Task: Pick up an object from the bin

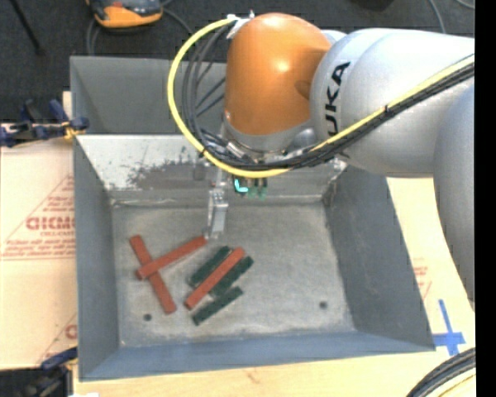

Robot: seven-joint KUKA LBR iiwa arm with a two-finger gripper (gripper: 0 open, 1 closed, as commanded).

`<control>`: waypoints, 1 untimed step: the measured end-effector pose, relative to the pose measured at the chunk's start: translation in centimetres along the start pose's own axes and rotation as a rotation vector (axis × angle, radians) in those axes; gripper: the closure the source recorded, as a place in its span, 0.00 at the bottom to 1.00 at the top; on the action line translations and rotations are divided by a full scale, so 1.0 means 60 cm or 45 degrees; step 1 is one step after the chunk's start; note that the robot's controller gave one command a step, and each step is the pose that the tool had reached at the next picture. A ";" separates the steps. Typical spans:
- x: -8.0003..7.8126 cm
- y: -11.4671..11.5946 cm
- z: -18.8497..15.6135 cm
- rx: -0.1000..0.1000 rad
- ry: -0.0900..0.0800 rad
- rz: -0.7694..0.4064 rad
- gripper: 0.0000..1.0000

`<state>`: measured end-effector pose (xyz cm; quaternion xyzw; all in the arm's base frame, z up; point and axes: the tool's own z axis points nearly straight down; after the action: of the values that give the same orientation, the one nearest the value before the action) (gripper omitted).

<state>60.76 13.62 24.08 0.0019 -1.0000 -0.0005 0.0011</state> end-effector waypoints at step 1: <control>-0.003 -0.001 -0.006 -0.001 -0.009 0.003 0.00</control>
Offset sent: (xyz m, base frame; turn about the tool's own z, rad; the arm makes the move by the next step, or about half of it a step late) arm -0.0549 -0.0179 -0.1294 0.0114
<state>60.91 13.57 24.46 0.0007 -1.0000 -0.0010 -0.0024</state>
